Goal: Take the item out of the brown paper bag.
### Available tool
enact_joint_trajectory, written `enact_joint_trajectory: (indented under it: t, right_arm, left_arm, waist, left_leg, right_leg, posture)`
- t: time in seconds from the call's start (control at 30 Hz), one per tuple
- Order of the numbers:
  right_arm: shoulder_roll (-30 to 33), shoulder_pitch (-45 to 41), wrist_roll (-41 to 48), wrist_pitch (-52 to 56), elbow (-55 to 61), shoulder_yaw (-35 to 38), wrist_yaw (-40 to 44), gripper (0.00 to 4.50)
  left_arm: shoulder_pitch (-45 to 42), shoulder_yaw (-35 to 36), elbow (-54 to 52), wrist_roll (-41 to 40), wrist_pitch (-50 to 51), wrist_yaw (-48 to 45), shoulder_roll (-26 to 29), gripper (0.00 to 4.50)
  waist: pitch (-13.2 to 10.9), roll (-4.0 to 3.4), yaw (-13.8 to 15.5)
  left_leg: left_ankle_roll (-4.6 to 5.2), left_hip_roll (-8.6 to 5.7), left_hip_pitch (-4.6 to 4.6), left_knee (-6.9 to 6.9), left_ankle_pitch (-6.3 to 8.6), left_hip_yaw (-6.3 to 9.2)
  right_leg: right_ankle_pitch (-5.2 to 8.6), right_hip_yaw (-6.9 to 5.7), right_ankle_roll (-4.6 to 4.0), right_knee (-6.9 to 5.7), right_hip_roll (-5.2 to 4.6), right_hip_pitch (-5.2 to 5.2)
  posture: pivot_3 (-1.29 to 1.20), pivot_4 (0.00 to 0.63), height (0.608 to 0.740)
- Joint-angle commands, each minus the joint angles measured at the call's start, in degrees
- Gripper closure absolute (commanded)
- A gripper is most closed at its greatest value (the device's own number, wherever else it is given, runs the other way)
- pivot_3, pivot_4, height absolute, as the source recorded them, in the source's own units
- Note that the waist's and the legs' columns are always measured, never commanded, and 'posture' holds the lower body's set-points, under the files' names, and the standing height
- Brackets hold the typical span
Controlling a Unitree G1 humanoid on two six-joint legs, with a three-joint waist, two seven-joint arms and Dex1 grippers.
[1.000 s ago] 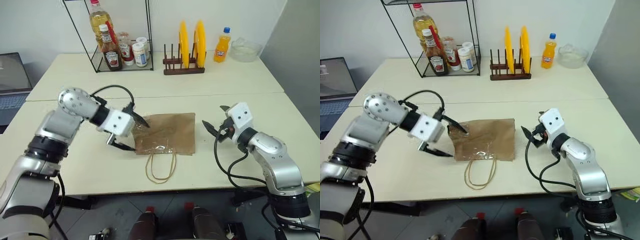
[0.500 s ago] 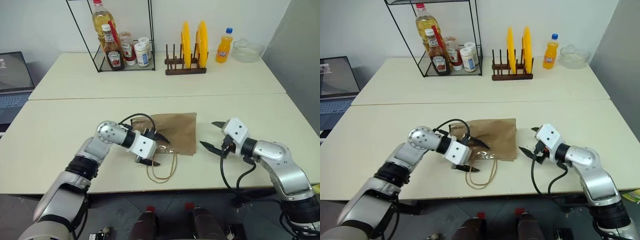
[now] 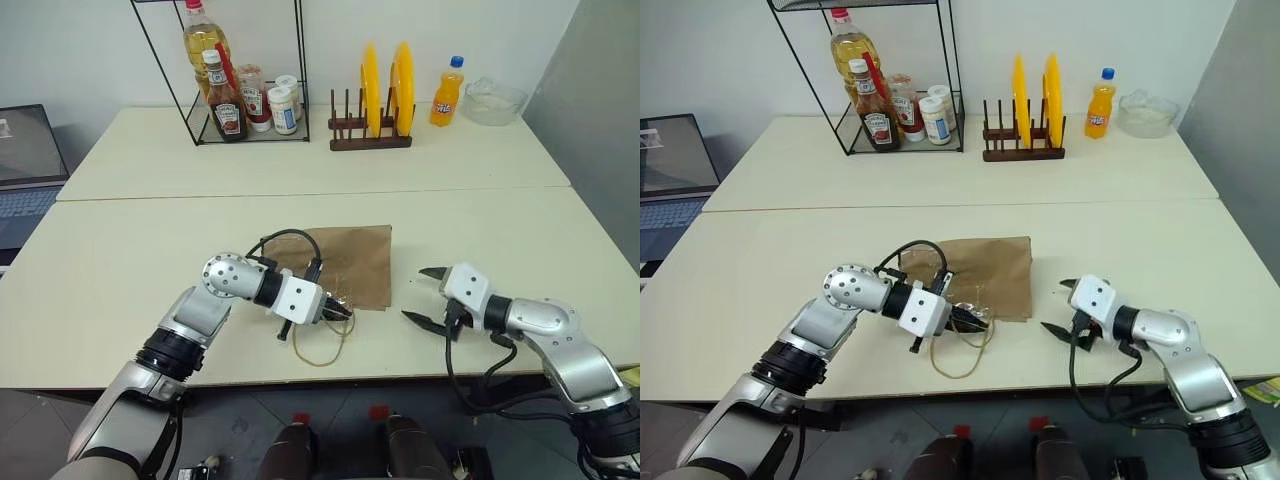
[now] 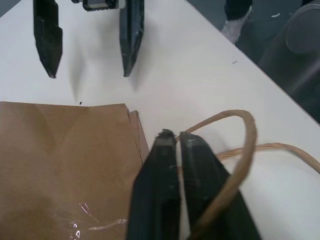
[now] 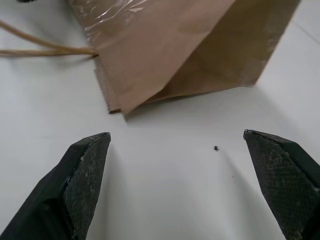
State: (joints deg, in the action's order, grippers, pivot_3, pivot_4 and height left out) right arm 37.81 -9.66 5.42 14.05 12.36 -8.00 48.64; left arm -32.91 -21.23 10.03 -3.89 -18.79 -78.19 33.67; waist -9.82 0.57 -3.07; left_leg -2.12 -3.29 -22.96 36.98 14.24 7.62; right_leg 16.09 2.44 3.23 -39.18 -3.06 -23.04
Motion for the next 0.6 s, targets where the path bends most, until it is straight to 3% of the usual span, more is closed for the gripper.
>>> enact_joint_trajectory:
  t: [0.03,0.17,0.23,0.4,0.5,0.6]
  right_arm:
    - [0.25,-0.96,-0.25,-1.89,-0.15,0.37,0.34,0.00]
    - [-0.16,-1.92,-0.64,-2.63,-1.31,-0.09,0.07,0.00]
    - [-0.28,-2.07,-0.70,-2.78,-1.49,-0.23,0.02,0.00]
    - [-0.53,-2.32,-0.72,-2.98,-1.88,-0.38,-0.12,0.00]
    - [-1.08,-2.48,-0.89,-3.12,-2.09,-0.93,-0.53,0.00]
    - [-1.47,-2.28,-1.54,-3.95,-2.04,-2.03,-0.53,0.00]
  left_arm:
    - [0.45,0.30,-3.98,-1.26,1.32,-0.36,0.60,4.46]
    - [-0.01,1.39,-6.96,-4.39,11.83,0.35,-0.30,4.29]
    - [-0.25,1.40,-8.16,-5.24,14.29,-0.64,0.16,3.91]
    - [-0.35,0.84,-11.33,-5.58,17.08,-2.36,1.38,2.46]
    - [-0.11,1.06,-12.84,-6.87,19.09,-2.77,1.08,2.46]
    - [-0.82,1.88,-12.25,-7.45,20.22,-2.32,0.62,3.09]
  waist:
    - [0.00,0.00,0.04]
    - [0.00,0.00,0.15]
    - [0.00,0.00,0.13]
    - [0.00,0.00,0.15]
    - [0.00,0.00,0.16]
    - [0.00,0.00,0.15]
  left_leg:
    - [0.00,0.00,0.00,0.00,0.00,0.00]
    - [0.00,0.00,0.00,0.00,0.00,0.02]
    - [0.00,0.00,0.00,0.00,0.00,0.02]
    - [0.00,0.01,0.01,0.00,0.00,0.02]
    - [0.00,0.00,0.01,0.00,0.00,0.02]
    - [-0.01,0.01,0.02,0.00,0.00,0.03]
  right_leg:
    - [0.00,0.00,0.00,0.00,0.00,0.01]
    - [0.00,-0.01,0.00,0.02,0.00,0.02]
    - [0.00,-0.02,0.00,0.02,0.00,0.03]
    - [0.00,-0.02,0.00,0.03,0.01,0.03]
    - [0.00,-0.02,0.00,0.04,0.00,0.05]
    - [0.00,-0.03,0.00,0.04,0.00,0.06]
  posture:
    - [0.00,0.150,0.740]
    - [0.00,0.150,0.740]
    - [0.00,0.150,0.740]
    - [0.00,0.150,0.740]
    - [0.00,0.150,0.740]
    - [0.00,0.150,0.740]
